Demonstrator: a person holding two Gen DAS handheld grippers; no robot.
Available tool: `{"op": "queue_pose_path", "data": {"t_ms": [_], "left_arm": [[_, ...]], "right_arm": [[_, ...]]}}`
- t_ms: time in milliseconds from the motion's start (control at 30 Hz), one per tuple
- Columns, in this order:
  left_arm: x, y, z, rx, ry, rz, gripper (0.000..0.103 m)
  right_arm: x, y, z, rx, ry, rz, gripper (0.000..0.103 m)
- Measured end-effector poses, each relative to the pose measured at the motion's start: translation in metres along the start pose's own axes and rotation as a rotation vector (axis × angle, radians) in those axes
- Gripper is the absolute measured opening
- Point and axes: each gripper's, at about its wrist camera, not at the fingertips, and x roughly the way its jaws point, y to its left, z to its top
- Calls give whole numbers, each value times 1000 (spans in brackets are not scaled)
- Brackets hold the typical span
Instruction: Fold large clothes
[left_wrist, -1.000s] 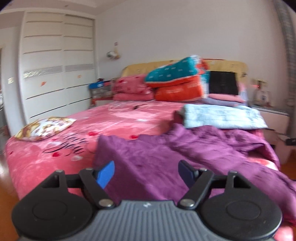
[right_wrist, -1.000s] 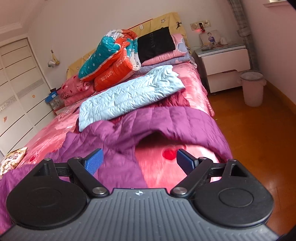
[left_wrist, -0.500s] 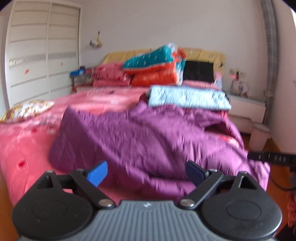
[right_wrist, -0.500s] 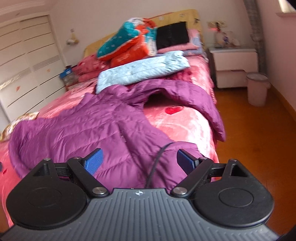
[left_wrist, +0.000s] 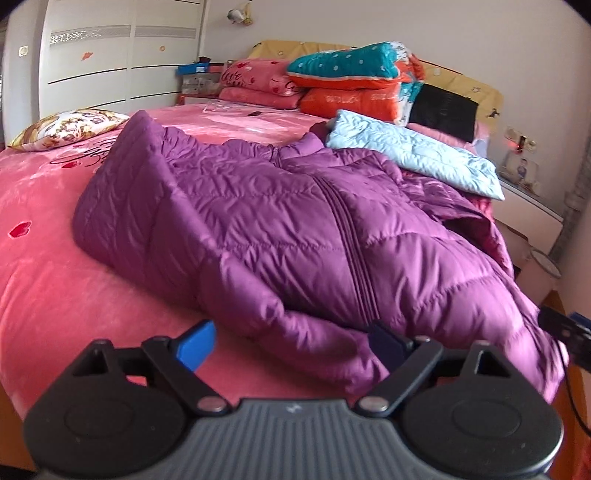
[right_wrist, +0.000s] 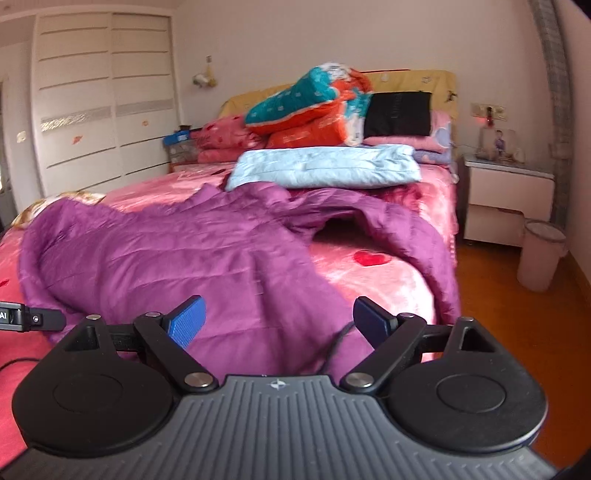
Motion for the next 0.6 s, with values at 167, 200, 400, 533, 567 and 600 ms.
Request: {"op": "queue_pose_path", "data": {"t_ms": [167,200,400,533,567,600], "left_arm": [[18,-3,6,-13,7,53,67],[21,-2,7,-15,9,69,58],[28,12,9,-36,14,69,25],[21,24,18,-40,-7,71,15],[19,27,22,-46,-16,76,14],[16,32,25,-52,-29,82,13]], "right_arm": [[16,-29,-6,92,76,21,103],[18,-33,-6,101,86,22,103],[34,-43,-9,146,144,63,103],[40,-43,-7,165,149,66,103],[41,-43,-7,170,151,66,103],[42,-43,-7,177,153,64,103]]}}
